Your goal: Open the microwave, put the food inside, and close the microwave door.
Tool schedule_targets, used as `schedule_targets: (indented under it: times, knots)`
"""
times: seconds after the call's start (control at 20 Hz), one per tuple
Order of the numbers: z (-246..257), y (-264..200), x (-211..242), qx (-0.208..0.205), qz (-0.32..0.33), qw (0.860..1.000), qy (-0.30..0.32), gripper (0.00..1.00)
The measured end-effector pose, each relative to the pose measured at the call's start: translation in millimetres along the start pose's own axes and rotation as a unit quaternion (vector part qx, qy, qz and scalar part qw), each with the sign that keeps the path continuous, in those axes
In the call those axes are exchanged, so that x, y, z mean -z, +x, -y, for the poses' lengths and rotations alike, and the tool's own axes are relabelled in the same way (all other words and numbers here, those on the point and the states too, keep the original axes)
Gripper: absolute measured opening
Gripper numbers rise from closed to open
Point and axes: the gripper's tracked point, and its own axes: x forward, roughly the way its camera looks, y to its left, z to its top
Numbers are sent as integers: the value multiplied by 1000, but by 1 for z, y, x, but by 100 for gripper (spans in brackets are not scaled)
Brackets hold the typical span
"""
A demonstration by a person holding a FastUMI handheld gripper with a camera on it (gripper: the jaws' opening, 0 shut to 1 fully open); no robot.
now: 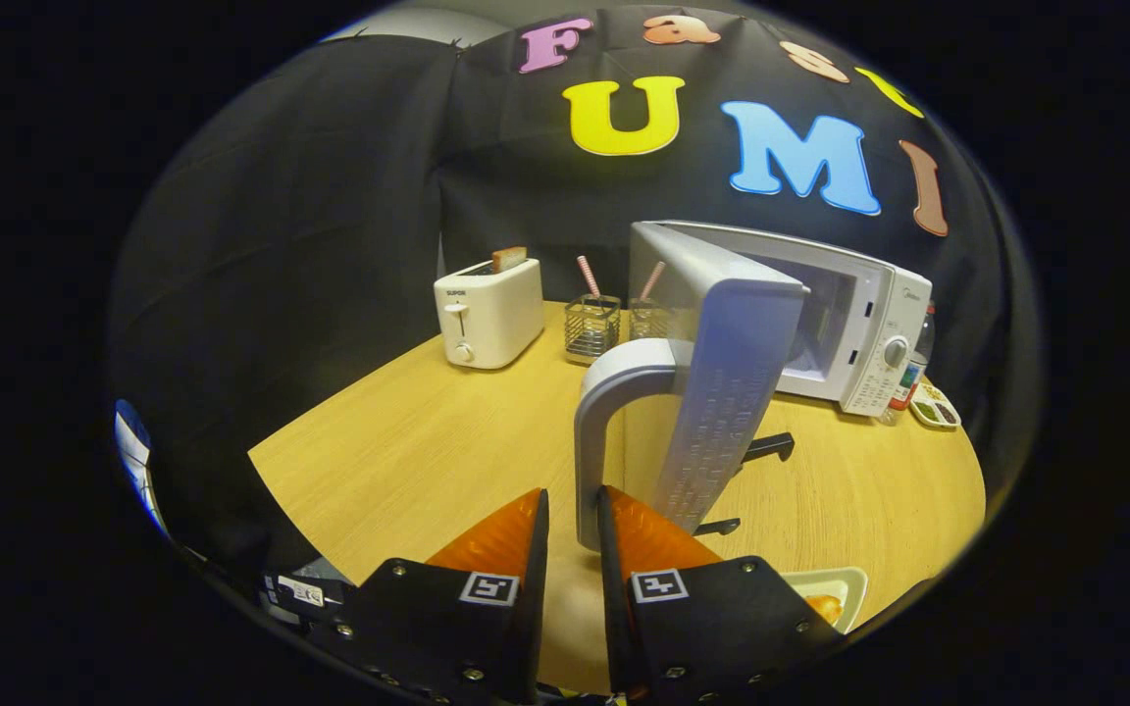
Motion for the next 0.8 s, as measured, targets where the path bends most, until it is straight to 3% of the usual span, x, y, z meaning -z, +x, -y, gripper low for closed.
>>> schedule_targets:
  times: [0.4,0.65,0.8]
  knots:
    - [-69,-13,-22,-112,31,993,-30,28]
    - [-69,-53,-73,-154,94,983,-37,30]
    - [-46,-79,-102,-151,139,978,-37,89]
